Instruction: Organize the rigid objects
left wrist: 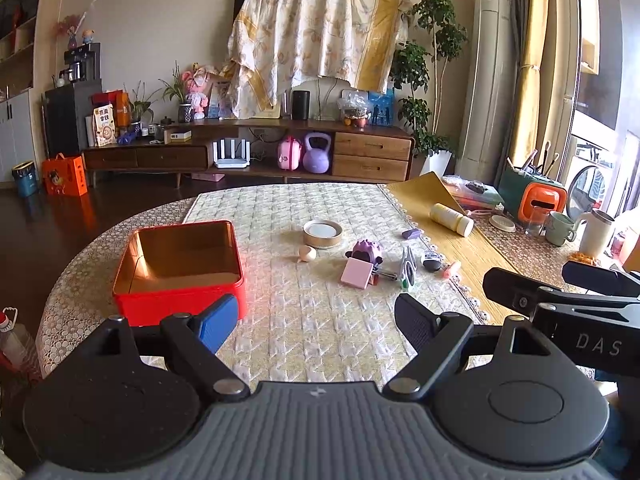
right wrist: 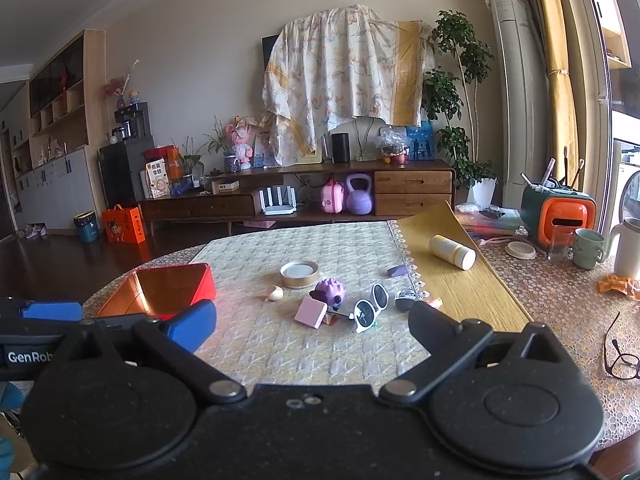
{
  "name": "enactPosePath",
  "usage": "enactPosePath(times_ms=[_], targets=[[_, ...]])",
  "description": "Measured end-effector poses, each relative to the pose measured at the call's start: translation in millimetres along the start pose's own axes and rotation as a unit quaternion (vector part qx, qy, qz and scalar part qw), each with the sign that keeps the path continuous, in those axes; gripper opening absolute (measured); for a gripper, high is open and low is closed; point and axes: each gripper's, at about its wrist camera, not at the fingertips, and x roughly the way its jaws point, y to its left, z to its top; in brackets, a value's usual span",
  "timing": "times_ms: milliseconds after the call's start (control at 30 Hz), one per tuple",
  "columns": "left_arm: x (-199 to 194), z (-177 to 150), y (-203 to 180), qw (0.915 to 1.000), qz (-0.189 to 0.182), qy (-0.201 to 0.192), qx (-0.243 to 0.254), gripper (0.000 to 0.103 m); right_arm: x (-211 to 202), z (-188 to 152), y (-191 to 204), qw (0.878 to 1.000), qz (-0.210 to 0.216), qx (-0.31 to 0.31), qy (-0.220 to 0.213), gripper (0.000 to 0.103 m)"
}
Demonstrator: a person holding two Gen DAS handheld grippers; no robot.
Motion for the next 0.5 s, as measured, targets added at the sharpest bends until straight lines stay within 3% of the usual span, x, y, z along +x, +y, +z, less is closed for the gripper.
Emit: enactPosePath(times_ms=[500], targets=[[17.6, 4.6, 4.6, 0.9996, -0.002, 0.028, -0.007, 0.085, 13.2, -3.0, -2.4, 1.0, 0.006, -0.001, 0.008, 0.102]])
